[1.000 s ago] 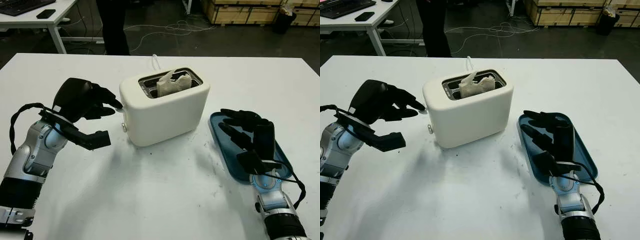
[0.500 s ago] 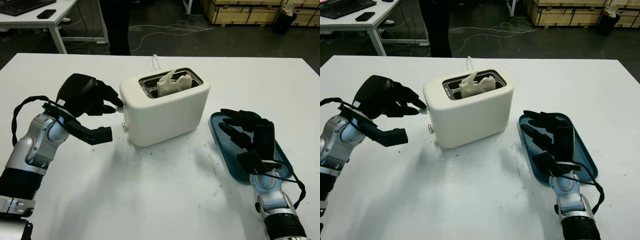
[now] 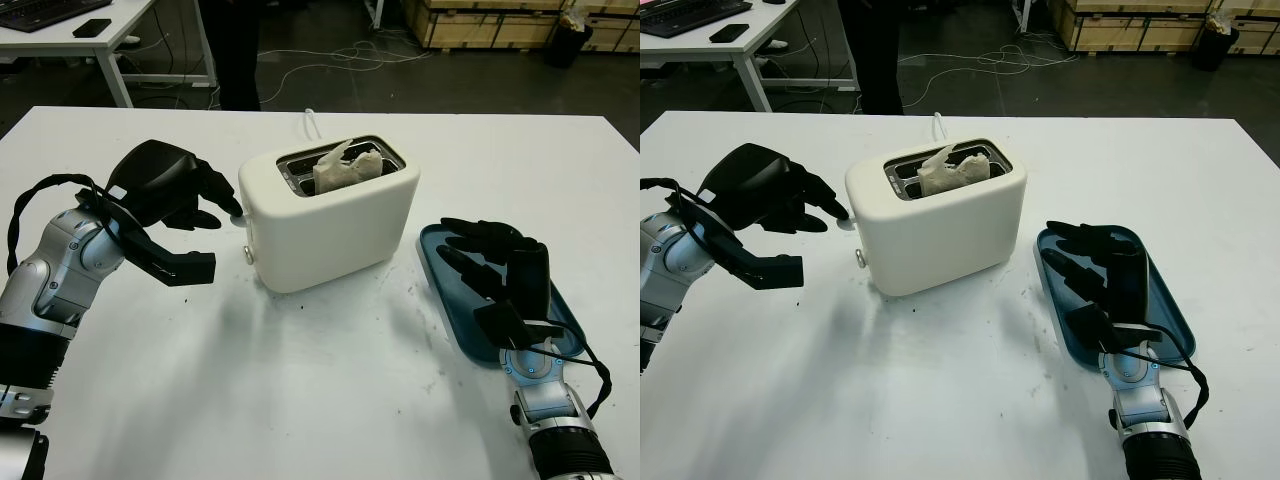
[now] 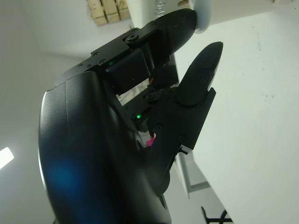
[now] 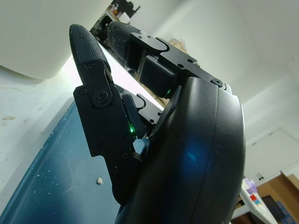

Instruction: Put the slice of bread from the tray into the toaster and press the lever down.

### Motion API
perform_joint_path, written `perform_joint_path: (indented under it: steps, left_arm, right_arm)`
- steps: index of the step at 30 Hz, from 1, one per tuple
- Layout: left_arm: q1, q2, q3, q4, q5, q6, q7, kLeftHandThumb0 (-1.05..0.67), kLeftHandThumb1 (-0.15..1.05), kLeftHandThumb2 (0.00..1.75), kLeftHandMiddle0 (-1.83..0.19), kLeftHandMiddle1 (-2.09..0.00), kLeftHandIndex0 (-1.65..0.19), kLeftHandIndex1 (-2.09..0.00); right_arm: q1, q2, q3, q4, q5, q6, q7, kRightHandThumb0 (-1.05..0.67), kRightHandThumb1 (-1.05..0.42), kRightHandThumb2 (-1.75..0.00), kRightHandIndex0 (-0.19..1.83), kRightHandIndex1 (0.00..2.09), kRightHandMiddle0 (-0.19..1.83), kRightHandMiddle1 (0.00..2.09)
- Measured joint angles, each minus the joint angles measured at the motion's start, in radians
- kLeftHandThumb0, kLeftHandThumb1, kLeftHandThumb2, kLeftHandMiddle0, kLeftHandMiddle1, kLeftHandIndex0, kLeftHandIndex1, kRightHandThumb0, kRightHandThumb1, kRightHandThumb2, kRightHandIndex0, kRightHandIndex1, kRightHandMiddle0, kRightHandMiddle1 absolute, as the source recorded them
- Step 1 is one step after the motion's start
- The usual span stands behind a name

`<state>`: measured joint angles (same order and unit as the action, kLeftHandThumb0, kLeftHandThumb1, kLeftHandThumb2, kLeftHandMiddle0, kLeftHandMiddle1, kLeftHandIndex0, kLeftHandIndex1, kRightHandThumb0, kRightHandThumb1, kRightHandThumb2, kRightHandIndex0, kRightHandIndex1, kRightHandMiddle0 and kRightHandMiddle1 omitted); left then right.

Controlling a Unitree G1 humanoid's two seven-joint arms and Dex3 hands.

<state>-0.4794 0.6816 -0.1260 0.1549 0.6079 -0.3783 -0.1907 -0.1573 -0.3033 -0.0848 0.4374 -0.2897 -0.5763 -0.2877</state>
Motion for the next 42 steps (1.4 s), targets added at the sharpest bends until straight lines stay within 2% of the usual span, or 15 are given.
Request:
perform_joint_path:
  steps: [5,11,13,17,21,28,42]
  left_arm:
    - [-0.012,0.0,-0.006,0.003,0.0,-0.005,-0.013,-0.23,0.67,0.0,-1.3,-0.65,-1.41,0.0]
    - [-0.014,0.0,-0.015,0.007,0.0,-0.008,-0.013,-0.25,0.68,0.0,-1.32,-0.62,-1.41,0.0]
    - [-0.017,-0.002,-0.019,0.013,0.0,-0.01,-0.012,-0.25,0.67,0.0,-1.33,-0.7,-1.42,0.0]
    - [-0.022,-0.015,-0.025,0.031,-0.006,-0.018,-0.008,-0.21,0.62,0.0,-1.23,-1.04,-1.43,0.0]
    - [-0.022,-0.033,-0.027,0.04,-0.007,-0.018,0.004,-0.2,0.59,0.0,-1.2,-1.12,-1.44,-0.01]
    - [-0.032,-0.045,-0.033,0.053,-0.005,-0.018,0.017,-0.23,0.61,0.0,-1.24,-0.89,-1.45,0.0]
    - [-0.032,-0.054,-0.037,0.059,-0.004,-0.017,0.031,-0.2,0.6,0.0,-1.27,-0.98,-1.47,-0.01]
  right_arm:
    - [0.0,0.0,0.0,0.0,0.0,-0.012,0.0,-0.65,-0.8,0.0,1.19,0.12,1.14,0.0]
    - [0.0,0.0,0.0,0.002,0.0,-0.015,0.001,-0.64,-0.8,0.0,1.2,0.11,1.14,0.0]
    - [0.0,0.0,0.0,0.002,0.0,-0.015,0.001,-0.64,-0.8,0.0,1.2,0.11,1.14,0.0]
    - [0.0,0.0,0.0,0.002,0.0,-0.015,0.001,-0.65,-0.8,0.0,1.2,0.1,1.14,0.0]
    - [0.0,0.0,0.0,0.002,0.0,-0.015,0.001,-0.65,-0.8,0.0,1.2,0.1,1.14,0.0]
    - [0.0,0.0,0.0,0.004,0.0,-0.015,0.001,-0.64,-0.8,0.0,1.21,0.1,1.14,0.0]
    - [0.0,0.0,0.0,0.018,0.001,-0.018,0.001,-0.64,-0.8,0.0,1.21,0.08,1.14,0.0]
